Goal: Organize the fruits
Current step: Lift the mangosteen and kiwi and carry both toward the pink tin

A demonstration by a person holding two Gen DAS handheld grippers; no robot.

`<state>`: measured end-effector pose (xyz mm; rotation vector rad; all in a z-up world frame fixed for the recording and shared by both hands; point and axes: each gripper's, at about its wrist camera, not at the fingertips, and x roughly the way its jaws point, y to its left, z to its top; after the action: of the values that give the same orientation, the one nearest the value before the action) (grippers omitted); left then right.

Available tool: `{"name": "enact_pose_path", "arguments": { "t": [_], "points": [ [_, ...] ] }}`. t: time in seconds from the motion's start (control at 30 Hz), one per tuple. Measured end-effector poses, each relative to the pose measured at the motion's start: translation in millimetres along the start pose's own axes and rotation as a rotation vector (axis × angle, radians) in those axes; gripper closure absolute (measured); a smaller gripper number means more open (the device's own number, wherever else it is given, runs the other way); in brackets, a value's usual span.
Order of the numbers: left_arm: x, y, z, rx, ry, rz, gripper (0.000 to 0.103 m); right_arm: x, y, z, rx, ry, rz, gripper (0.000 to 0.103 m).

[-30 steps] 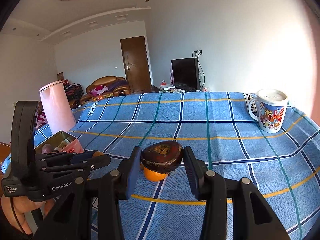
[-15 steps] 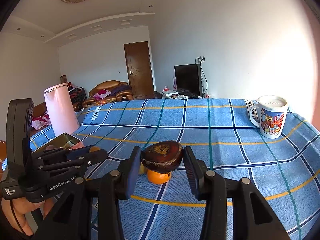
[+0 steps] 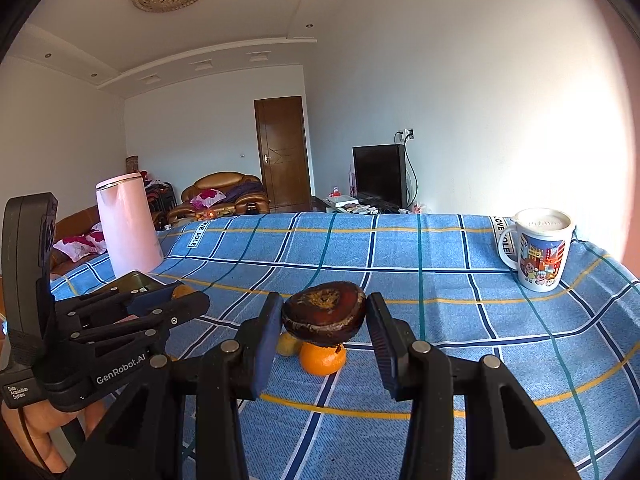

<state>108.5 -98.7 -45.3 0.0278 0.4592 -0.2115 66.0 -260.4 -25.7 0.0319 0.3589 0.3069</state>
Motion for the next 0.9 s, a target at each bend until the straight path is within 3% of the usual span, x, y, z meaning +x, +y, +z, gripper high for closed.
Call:
{"name": "enact_pose_path", "arguments": {
  "t": [0.6,0.9],
  "points": [
    [-11,4,-1,-0.006,-0.044,0.007,0.075,-7,11,-2,-0.054,-0.037,-0.010,0.058],
    [-30,46,-6,-0.066,-0.042,0.047,0.075,7,44,12,-0.055,0.005,0.101,0.058]
  ]
}}
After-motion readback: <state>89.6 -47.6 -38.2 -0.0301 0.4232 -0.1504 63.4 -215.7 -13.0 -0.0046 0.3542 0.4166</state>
